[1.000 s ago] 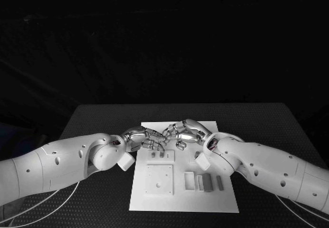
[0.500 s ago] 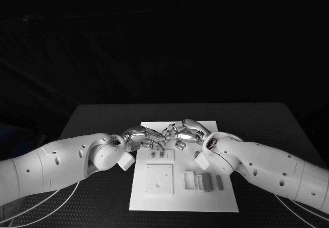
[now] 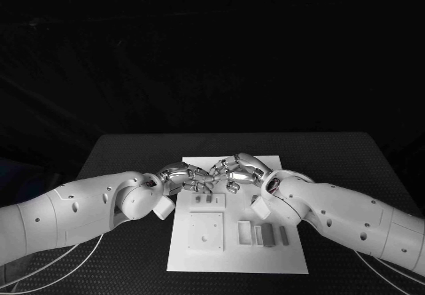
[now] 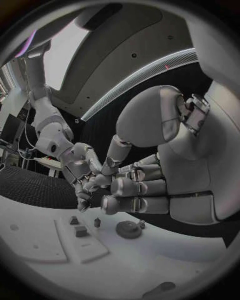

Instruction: Assemble the parts on the task board

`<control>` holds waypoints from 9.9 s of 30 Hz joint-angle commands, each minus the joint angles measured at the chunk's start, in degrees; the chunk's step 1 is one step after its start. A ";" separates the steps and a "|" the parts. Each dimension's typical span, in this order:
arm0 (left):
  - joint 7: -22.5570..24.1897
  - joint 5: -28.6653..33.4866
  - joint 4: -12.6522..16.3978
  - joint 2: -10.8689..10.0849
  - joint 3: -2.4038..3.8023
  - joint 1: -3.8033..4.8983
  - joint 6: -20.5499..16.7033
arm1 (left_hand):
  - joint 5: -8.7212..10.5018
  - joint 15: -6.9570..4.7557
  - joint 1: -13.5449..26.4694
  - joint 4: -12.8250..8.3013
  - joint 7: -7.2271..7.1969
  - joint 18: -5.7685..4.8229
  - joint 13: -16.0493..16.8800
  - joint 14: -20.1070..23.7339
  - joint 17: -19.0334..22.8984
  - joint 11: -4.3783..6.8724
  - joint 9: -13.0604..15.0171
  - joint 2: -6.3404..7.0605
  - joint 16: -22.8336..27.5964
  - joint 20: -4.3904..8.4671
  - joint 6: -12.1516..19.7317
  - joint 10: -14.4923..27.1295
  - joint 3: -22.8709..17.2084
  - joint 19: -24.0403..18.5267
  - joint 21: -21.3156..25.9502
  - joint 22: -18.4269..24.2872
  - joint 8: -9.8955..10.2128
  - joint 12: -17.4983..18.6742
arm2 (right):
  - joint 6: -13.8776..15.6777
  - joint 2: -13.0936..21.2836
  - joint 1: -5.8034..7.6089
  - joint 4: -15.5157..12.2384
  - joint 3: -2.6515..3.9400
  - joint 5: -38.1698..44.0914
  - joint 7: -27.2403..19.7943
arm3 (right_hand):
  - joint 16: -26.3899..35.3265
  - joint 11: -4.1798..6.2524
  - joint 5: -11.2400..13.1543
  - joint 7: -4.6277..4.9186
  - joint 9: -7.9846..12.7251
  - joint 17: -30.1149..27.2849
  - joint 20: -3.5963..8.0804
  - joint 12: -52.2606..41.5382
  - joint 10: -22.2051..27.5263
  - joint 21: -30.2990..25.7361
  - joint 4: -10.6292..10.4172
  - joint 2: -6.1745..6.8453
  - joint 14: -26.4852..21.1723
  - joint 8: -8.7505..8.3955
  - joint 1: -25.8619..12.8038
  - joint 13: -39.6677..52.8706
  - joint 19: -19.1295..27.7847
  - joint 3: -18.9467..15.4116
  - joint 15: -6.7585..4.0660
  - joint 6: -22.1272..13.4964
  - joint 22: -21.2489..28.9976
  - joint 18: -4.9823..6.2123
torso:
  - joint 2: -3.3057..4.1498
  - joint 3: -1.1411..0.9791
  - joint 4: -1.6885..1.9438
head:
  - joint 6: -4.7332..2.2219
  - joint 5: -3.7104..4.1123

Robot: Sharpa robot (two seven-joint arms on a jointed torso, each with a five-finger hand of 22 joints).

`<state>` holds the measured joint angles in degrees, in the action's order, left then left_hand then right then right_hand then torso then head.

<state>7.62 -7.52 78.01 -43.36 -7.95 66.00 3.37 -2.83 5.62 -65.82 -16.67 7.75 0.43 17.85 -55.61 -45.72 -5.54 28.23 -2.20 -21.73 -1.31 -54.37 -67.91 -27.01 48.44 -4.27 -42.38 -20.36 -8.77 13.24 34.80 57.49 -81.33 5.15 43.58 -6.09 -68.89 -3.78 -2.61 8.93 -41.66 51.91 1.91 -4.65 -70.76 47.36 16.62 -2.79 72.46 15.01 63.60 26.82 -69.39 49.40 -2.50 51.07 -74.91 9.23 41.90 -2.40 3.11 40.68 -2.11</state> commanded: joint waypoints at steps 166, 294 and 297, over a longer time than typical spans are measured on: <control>-2.39 1.81 -0.60 -0.25 0.10 0.07 4.81 | 0.01 -0.51 4.01 0.00 2.24 -0.43 18.97 -1.35 -9.43 -0.42 3.19 0.33 2.22 -0.32 7.36 5.01 -4.46 -0.45 -0.02 -0.49 4.22 -0.12 | -0.57 0.43 -0.13 0.04 -0.05 4.15 -0.46 | -0.11 1.15 -0.15 -0.36 2.88 0.07 0.47 -0.98 -3.98 0.08 -0.10 0.24 0.15 -1.18 0.64 -0.67 -0.30 -4.32 -1.27 2.09 -0.97 5.77 | -0.01 -0.02 0.01 | 0.19 0.14; 0.18 1.86 -4.28 -3.40 0.18 0.14 0.53 | 0.01 -1.01 5.02 0.11 2.89 -0.43 20.21 -2.68 -10.28 -0.14 2.18 1.38 2.56 0.23 9.21 4.05 -3.66 0.50 -0.51 -1.16 5.13 0.39 | -4.78 -1.81 -2.06 1.56 -8.85 45.69 4.93 | 0.04 2.68 -0.16 -1.50 3.04 0.41 1.21 -8.58 -3.08 0.43 0.05 2.30 1.18 -1.81 1.01 17.91 -1.15 -4.20 -2.76 2.77 -1.05 5.77 | -0.02 0.00 -0.02 | 6.81 -4.33; 0.16 1.86 -4.31 -3.38 0.18 0.14 0.56 | 0.01 -1.01 5.01 0.11 2.90 -0.43 20.22 -2.68 -10.29 -0.14 2.18 1.37 2.57 0.23 9.21 4.05 -3.67 0.50 -0.51 -1.16 5.12 0.40 | -5.16 -1.75 -2.06 1.49 -8.86 45.70 4.90 | 0.04 2.69 -0.16 -1.51 3.05 0.42 1.21 -8.60 -3.09 0.44 0.05 2.31 1.18 -1.80 1.03 18.00 -1.14 -4.19 -2.76 2.81 -1.06 5.77 | -0.02 0.00 -0.02 | 6.81 -4.33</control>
<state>7.17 -5.99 73.59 -46.86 -7.82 66.07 3.29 -2.83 4.61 -61.20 -16.49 10.53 0.43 38.01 -57.84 -55.92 -5.72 30.51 -0.91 -19.48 -1.22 -45.44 -63.56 -31.04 48.53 -4.49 -43.49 -15.26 -8.63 10.36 32.59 55.71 -80.35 -3.45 88.04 -2.48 -69.21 -1.23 -2.44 7.54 -38.67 52.25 2.84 -13.01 -73.90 47.70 16.60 -0.50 73.77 13.51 64.02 30.16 -70.54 45.13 -4.89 53.70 -75.05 9.41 41.87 -2.38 3.10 47.48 -6.45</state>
